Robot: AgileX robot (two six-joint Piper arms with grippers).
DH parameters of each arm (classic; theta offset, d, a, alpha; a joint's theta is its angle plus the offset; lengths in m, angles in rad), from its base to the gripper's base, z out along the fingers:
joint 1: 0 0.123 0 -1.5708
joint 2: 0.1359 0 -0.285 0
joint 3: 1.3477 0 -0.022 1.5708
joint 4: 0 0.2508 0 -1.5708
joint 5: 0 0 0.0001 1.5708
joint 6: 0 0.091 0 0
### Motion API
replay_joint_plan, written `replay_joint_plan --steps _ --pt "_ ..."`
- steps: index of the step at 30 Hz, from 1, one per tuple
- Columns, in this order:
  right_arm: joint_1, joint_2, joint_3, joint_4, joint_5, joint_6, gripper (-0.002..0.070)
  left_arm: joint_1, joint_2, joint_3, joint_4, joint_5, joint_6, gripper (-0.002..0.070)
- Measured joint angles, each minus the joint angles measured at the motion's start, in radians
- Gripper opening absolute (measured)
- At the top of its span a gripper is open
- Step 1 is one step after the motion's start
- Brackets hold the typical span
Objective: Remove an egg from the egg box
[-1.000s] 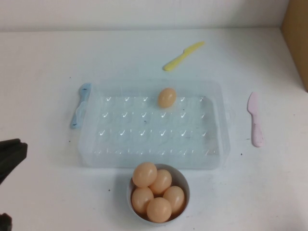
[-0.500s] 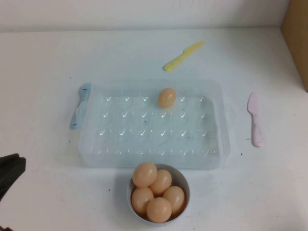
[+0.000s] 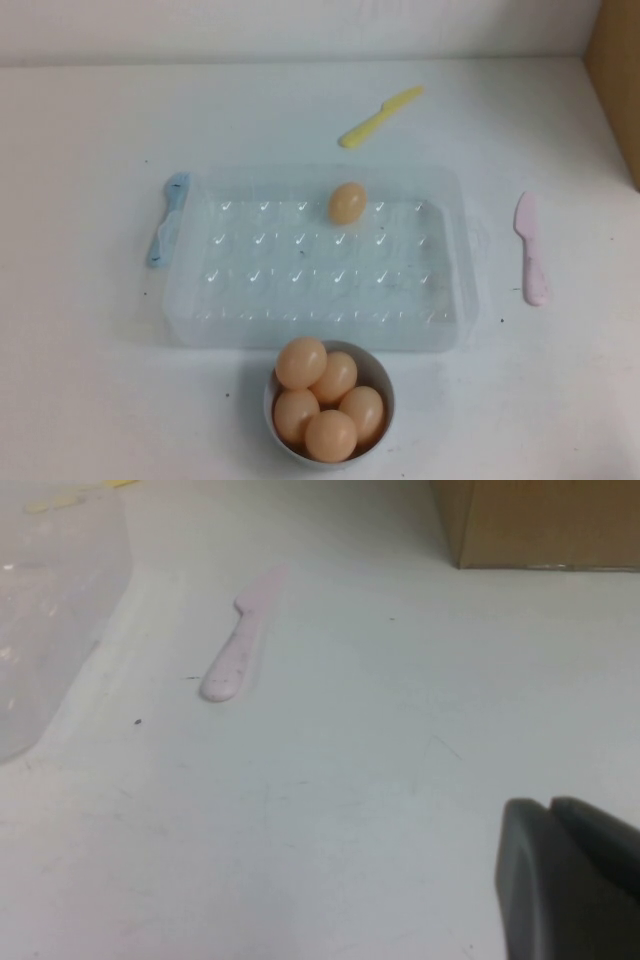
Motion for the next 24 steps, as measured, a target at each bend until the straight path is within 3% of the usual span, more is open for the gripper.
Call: replay_joint_plan --steps 3,7,10,17,24 --pt "0.000 0.000 0.000 0.000 0.000 0.000 -0.0017 0.119 -0.045 0.077 -0.018 -0.034 0.000 -0.0003" --pt "0.000 0.000 0.000 0.000 0.000 0.000 -0.0017 0.209 -0.048 0.089 -0.024 0.012 0.004 -0.0003" --pt "0.000 0.000 0.000 0.000 0.002 0.000 -0.0017 0.219 -0.048 0.090 -0.029 0.065 0.053 -0.0003" --pt "0.000 0.000 0.000 0.000 0.002 0.000 -0.0017 0.219 -0.048 0.090 -0.100 0.201 0.337 -0.0003" --pt "0.000 0.000 0.000 0.000 0.002 0.000 -0.0017 0.219 -0.048 0.090 -0.122 0.216 0.397 -0.0003"
